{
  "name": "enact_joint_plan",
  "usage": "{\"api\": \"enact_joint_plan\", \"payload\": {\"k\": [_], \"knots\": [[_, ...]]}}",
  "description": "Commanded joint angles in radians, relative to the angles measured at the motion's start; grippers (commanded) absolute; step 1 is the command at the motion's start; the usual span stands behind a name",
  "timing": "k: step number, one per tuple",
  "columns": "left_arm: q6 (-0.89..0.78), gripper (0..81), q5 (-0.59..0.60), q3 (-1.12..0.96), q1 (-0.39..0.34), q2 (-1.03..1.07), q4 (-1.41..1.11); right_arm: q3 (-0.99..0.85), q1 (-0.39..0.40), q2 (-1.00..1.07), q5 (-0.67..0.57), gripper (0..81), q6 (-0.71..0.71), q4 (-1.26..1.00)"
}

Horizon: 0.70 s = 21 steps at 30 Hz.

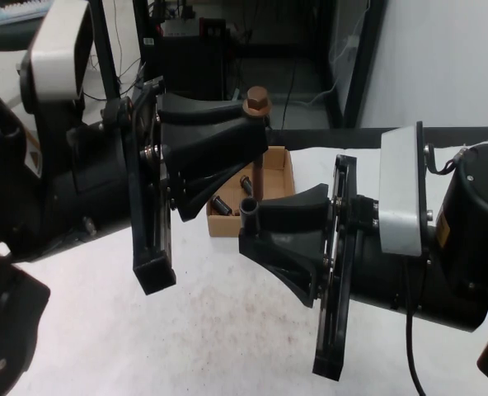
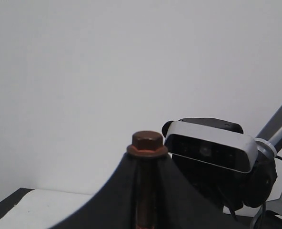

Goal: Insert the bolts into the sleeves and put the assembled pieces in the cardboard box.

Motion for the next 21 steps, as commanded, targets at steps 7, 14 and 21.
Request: {"api": "enact_joint_plan", "payload": {"k": [7, 14, 21], "knots": [[0.001, 0.3, -0.001, -0.005, -0.004, -0.002, -0.019, -0.01, -0.026, -0.001, 0.004, 0.8, 0.02, -0.014], [0.023, 0.3, -0.006, -0.005, -0.002, -0.002, 0.034, -0.01, -0.03, -0.001, -0.011, 0.8, 0.02, -0.017], [0.052, 0.3, -0.032, -0.005, -0.002, -0.002, 0.056, -0.01, -0.03, -0.001, -0.035, 0.8, 0.035, -0.053]]}}
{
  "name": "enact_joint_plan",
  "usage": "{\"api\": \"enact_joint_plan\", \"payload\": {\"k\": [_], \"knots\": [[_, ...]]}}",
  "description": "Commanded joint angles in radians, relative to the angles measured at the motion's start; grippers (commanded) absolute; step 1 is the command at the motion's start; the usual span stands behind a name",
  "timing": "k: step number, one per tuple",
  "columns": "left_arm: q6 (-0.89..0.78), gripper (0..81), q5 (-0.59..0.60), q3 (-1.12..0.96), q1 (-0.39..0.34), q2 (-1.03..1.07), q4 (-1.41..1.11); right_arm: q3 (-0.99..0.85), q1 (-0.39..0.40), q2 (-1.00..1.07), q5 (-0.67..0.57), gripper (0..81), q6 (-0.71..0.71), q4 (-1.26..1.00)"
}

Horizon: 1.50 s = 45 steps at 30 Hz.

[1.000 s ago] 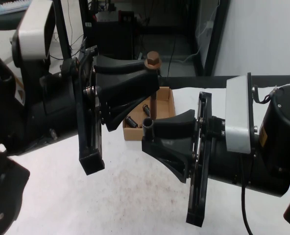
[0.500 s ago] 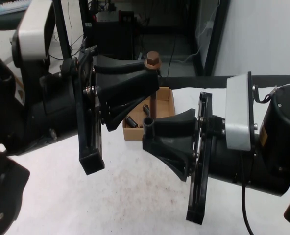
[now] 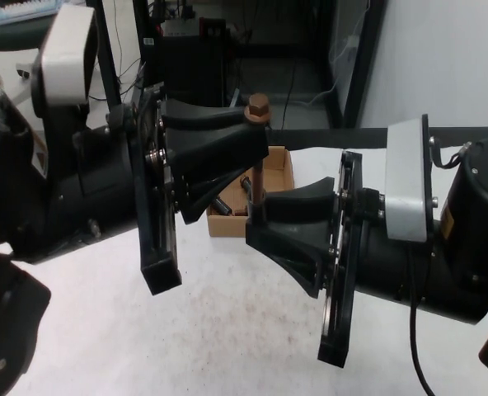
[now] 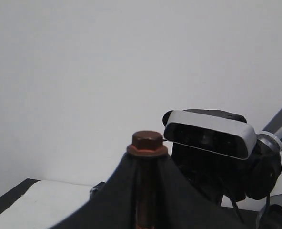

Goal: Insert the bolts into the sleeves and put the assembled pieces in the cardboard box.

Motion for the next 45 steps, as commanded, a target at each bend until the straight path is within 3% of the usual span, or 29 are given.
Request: {"api": "enact_joint_plan", "payload": {"k": [1, 20, 22, 24, 28, 30, 42, 45], "knots": [[0.012, 0.3, -0.015, -0.005, -0.002, -0.002, 0.004, -0.01, -0.002, -0.004, -0.022, 0.8, 0.007, -0.042], [0.051, 0.1, -0.03, -0.005, -0.002, -0.002, 0.084, -0.01, -0.002, -0.004, -0.022, 0.8, 0.06, -0.123], [0.051, 5.3, -0.028, -0.005, -0.002, -0.002, 0.085, -0.01, -0.002, -0.004, -0.022, 0.8, 0.06, -0.123], [0.051, 16.1, -0.017, -0.005, -0.002, -0.002, 0.085, -0.01, -0.002, -0.004, -0.022, 0.8, 0.06, -0.123], [0.023, 49.7, -0.01, -0.005, -0.002, -0.002, 0.085, -0.01, -0.002, -0.004, -0.022, 0.8, 0.06, -0.121], [-0.003, 56.7, -0.01, -0.005, -0.002, -0.002, 0.078, -0.01, -0.002, -0.004, -0.022, 0.8, 0.06, -0.121], [-0.059, 55.6, -0.057, -0.005, 0.005, -0.002, -0.043, -0.01, -0.002, -0.004, -0.022, 0.8, 0.06, -0.063], [-0.066, 43.4, -0.089, -0.005, 0.033, -0.004, -0.122, -0.01, -0.004, -0.004, -0.011, 0.8, 0.06, -0.061]]}}
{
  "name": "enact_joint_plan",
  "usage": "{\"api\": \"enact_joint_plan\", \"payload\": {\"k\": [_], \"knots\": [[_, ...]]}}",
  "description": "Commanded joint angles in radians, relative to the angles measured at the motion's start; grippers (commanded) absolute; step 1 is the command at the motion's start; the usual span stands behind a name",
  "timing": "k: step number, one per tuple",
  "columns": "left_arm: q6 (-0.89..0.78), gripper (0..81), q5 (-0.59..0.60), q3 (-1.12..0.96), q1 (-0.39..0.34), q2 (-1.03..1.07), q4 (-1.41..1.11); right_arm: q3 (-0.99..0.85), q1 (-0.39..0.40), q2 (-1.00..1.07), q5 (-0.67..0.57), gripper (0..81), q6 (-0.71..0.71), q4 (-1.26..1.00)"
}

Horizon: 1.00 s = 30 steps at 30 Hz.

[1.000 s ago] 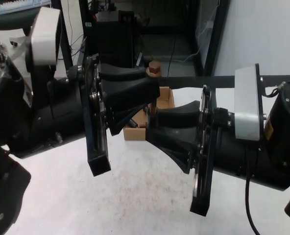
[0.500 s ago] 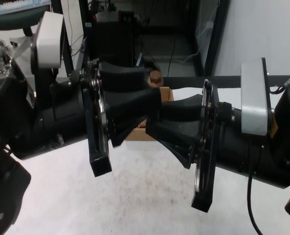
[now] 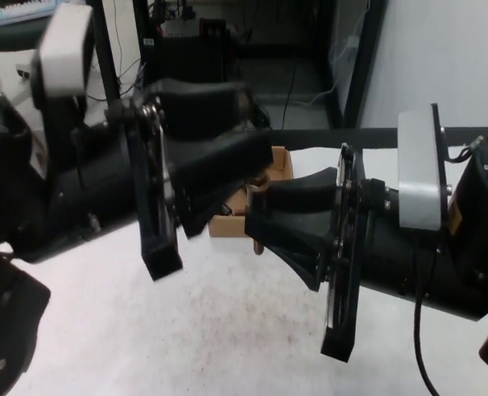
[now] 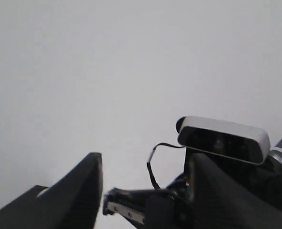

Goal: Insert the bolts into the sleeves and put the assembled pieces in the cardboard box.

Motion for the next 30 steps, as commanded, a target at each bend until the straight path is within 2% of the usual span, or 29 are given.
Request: {"api": "enact_joint_plan", "payload": {"k": [1, 4, 5, 9, 12, 14, 17, 20, 30], "knots": [[-0.022, 35.8, -0.057, -0.005, 0.028, -0.008, -0.09, -0.01, -0.009, -0.004, 0.002, 0.8, 0.001, -0.006], [-0.041, 5.8, -0.132, -0.005, 0.075, -0.037, -0.133, -0.01, -0.035, -0.004, 0.036, 0.8, 0.001, 0.037], [-0.037, 0.2, -0.154, -0.005, 0.093, -0.049, -0.132, -0.01, -0.048, -0.004, 0.059, 0.8, 0.001, 0.067], [-0.06, 0.3, -0.176, -0.005, 0.156, -0.111, -0.066, -0.033, -0.112, -0.004, 0.163, 0.8, 0.001, 0.201], [-0.042, 0.3, -0.173, -0.005, 0.177, -0.155, 0.126, -0.112, -0.156, 0.005, 0.269, 0.8, -0.016, 0.381], [0.035, 0.3, -0.182, -0.005, 0.178, -0.182, 0.284, -0.198, -0.178, 0.033, 0.325, 0.8, -0.044, 0.502], [0.161, 0.3, -0.246, -0.005, 0.178, -0.217, 0.574, -0.352, -0.205, 0.131, 0.336, 0.8, -0.061, 0.686], [0.201, 0.3, -0.331, -0.005, 0.178, -0.244, 0.796, -0.527, -0.218, 0.281, 0.336, 0.8, -0.06, 0.826], [0.248, 0.3, -0.448, -0.005, 0.178, -0.341, 1.033, -1.044, -0.223, 0.757, 0.345, 0.8, -0.041, 1.167]]}}
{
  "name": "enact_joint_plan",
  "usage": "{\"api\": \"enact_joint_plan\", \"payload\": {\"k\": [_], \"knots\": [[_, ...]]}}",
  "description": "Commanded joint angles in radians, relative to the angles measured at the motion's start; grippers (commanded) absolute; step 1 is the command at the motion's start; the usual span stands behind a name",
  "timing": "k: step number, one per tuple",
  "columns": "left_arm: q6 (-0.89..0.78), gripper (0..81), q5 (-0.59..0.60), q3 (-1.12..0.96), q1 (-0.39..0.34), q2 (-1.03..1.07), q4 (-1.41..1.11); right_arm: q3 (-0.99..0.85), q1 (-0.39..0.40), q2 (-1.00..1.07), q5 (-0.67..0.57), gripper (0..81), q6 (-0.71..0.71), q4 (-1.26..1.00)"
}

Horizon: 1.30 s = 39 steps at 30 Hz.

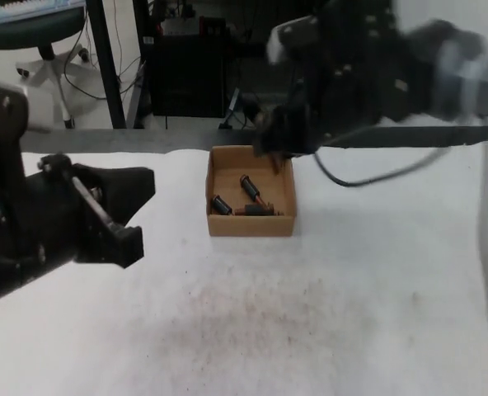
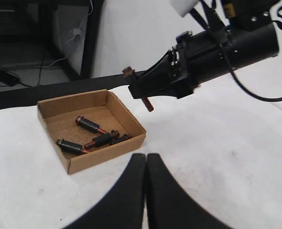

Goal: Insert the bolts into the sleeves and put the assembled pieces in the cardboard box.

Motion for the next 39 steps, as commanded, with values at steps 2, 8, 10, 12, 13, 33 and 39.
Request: {"api": "enact_joint_plan", "payload": {"k": [2, 8, 10, 12, 13, 33, 39], "knots": [[0.01, 0.3, -0.022, -0.005, 0.004, -0.043, 0.041, -0.159, -0.004, 0.135, 0.021, 0.8, 0.026, 0.086], [0.01, 0.3, -0.022, -0.005, 0.004, -0.092, 0.099, -0.333, -0.004, 0.284, 0.058, 0.8, 0.026, 0.17], [0.01, 0.3, -0.022, -0.005, 0.004, -0.105, 0.107, -0.375, -0.004, 0.321, 0.083, 0.8, 0.026, 0.192], [0.01, 0.3, -0.022, -0.005, 0.004, -0.119, 0.113, -0.396, -0.004, 0.344, 0.088, 0.8, 0.026, 0.195], [0.01, 0.3, -0.022, -0.005, 0.004, -0.124, 0.115, -0.404, -0.004, 0.356, 0.094, 0.8, 0.026, 0.193], [0.015, 0.3, -0.022, -0.005, 0.004, -0.134, 0.127, -0.432, -0.068, 0.426, 0.129, 1.2, 0.019, 0.119], [0.015, 0.3, -0.022, -0.005, 0.004, -0.134, 0.127, -0.447, -0.068, 0.426, 0.068, 27.3, 0.021, 0.106]]}}
